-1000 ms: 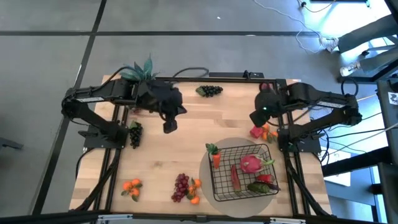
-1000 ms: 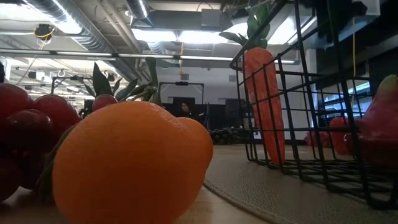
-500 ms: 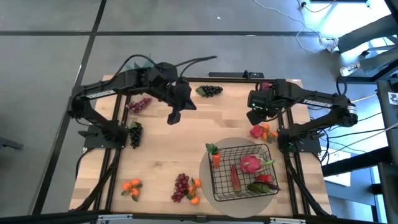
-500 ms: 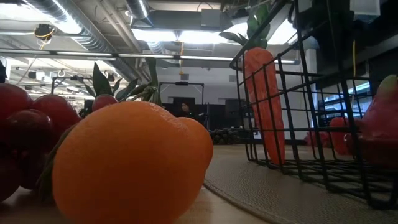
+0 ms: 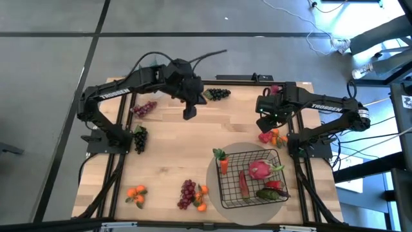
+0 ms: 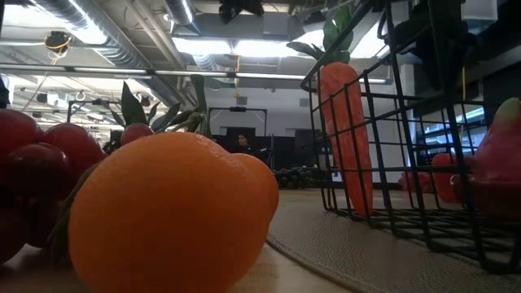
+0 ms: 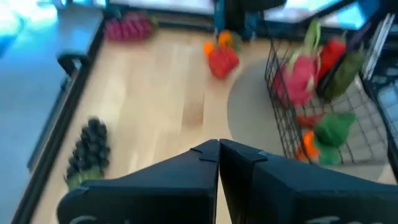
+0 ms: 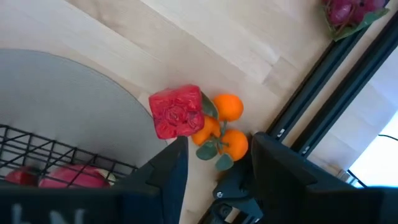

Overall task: Build produce basket
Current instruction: Put the bell pepper into the wire basket

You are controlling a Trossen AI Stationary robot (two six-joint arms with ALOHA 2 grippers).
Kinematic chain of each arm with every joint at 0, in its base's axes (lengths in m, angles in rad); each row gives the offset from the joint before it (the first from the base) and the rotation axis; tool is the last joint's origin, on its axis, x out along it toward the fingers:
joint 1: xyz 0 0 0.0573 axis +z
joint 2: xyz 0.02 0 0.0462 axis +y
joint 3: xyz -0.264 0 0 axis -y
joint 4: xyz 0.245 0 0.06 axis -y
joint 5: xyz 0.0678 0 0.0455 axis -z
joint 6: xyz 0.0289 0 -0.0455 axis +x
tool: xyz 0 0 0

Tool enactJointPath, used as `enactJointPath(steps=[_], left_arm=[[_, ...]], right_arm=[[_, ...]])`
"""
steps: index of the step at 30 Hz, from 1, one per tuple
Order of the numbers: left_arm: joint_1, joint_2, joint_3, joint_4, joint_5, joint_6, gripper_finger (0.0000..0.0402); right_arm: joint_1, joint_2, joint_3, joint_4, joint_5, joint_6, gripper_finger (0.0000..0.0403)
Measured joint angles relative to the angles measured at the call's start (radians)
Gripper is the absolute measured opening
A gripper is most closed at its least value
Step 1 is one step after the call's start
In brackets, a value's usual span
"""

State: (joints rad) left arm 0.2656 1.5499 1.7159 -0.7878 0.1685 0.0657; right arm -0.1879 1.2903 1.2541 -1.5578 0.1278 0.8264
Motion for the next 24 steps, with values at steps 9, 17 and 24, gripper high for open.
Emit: enactJointPath(steps=[9,17,24], left_arm=[[0.001,0.009,-0.002,-0.012,-0.003,0.051,0.0000],[0.000,0.008,-0.002,-0.011,-0.003,0.068,0.0000],[0.000,0.008,-0.002,-0.011,-0.003,0.069,0.0000]], right_arm=[[0.000,0.000,0.000,0.015,0.001,-0.002,0.0162],[0.000,0.000,0.000,0.062,0.001,0.002,0.0162],[0.000,0.000,0.000,0.103,0.001,0.002,0.0162]])
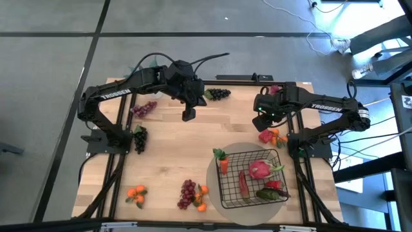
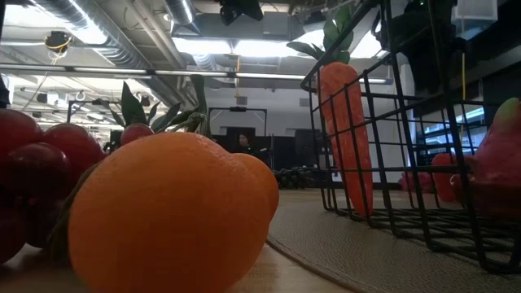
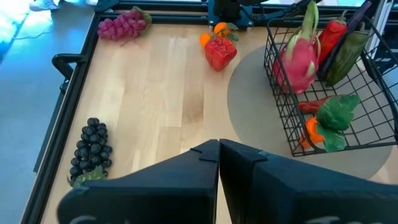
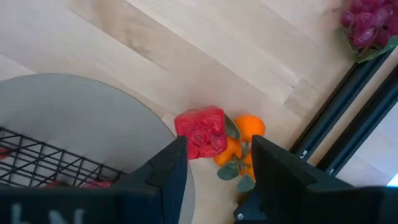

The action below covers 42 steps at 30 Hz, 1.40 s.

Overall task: Build produce basket
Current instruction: Put the bell pepper into the wire basket

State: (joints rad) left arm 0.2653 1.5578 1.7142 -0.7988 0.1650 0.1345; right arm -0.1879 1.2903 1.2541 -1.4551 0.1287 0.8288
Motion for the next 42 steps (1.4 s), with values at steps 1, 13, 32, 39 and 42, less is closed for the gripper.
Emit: enactJointPath(steps=[1,13,32,39,42], left_arm=[[0.000,0.000,0.000,0.000,0.000,0.000,0.0000],[0.000,0.000,0.000,0.000,0.000,0.000,0.0000],[0.000,-0.001,0.000,0.000,0.000,0.000,0.0000],[0.000,-0.001,0.000,0.000,0.000,0.000,0.0000],[0.000,-0.001,0.000,0.000,0.000,0.000,0.0000]], right_arm=[[0.000,0.000,0.000,0.000,0.000,0.000,0.0162],[0.000,0.000,0.000,0.000,0.000,0.033,0.0162],[0.003,0.095,-0.072,-0.002,-0.049,-0.063,0.0318],[0.003,0.096,-0.225,0.167,-0.098,-0.118,0.0325],[0.003,0.096,-0.267,0.195,-0.116,-0.129,0.0326]])
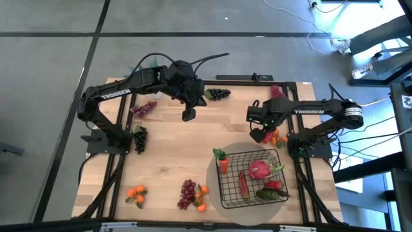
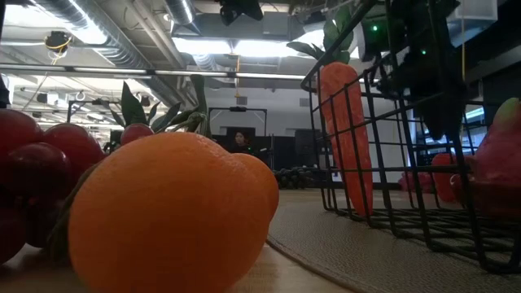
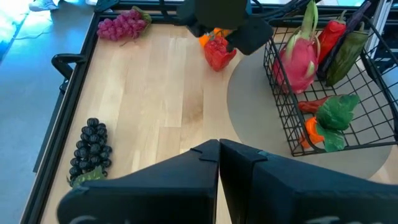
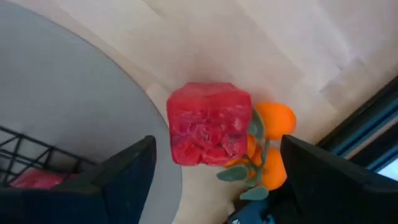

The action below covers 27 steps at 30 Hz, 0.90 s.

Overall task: Build produce basket
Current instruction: Put the bell pepper into the wire basket

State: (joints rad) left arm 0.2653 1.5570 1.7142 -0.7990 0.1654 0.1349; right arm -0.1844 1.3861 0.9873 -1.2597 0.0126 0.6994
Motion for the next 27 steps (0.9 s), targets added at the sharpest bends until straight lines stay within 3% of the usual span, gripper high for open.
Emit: enactJointPath(steps=[5,20,27], left_arm=[[0.000,0.000,0.000,0.000,0.000,0.000,0.0000],[0.000,0.000,0.000,0.000,0.000,0.000,0.0000],[0.000,0.000,0.000,0.000,0.000,0.000,0.0000]], right_arm=[[0.000,0.000,-0.056,0.050,-0.059,0.000,0.0326],[0.000,-0.001,-0.156,0.177,-0.049,0.000,0.0324],[0.000,-0.001,-0.155,0.181,-0.052,0.030,0.0260]])
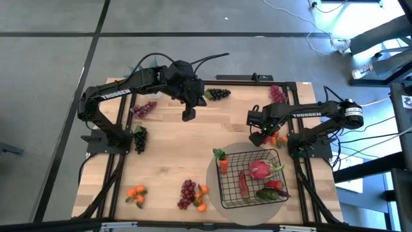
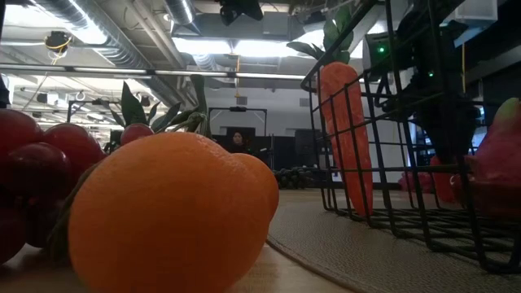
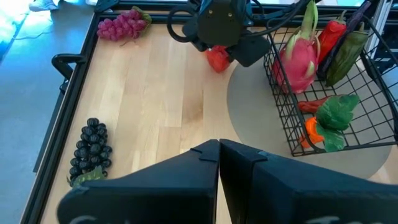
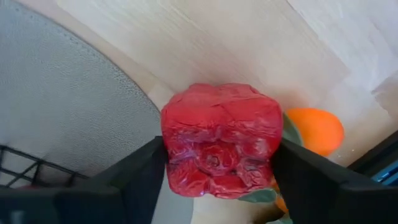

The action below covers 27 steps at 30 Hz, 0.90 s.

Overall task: Build produce basket
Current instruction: Put the bell pepper into the wire basket

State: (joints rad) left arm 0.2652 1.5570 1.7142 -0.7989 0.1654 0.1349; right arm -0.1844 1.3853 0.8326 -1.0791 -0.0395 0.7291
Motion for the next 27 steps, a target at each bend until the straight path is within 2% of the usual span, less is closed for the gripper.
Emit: enactJointPath(steps=[3,6,27], left_arm=[[0.000,0.000,0.000,0.000,0.000,0.000,0.0000],[0.000,0.000,0.000,0.000,0.000,0.000,0.0000],[0.000,0.000,0.000,0.000,0.000,0.000,0.0000]], right_arm=[[0.000,0.000,0.001,0.008,0.000,0.028,0.0229],[0.000,-0.001,0.001,0.009,0.000,0.028,0.0215],[0.000,-0.002,0.001,0.018,0.002,-0.006,0.0224]])
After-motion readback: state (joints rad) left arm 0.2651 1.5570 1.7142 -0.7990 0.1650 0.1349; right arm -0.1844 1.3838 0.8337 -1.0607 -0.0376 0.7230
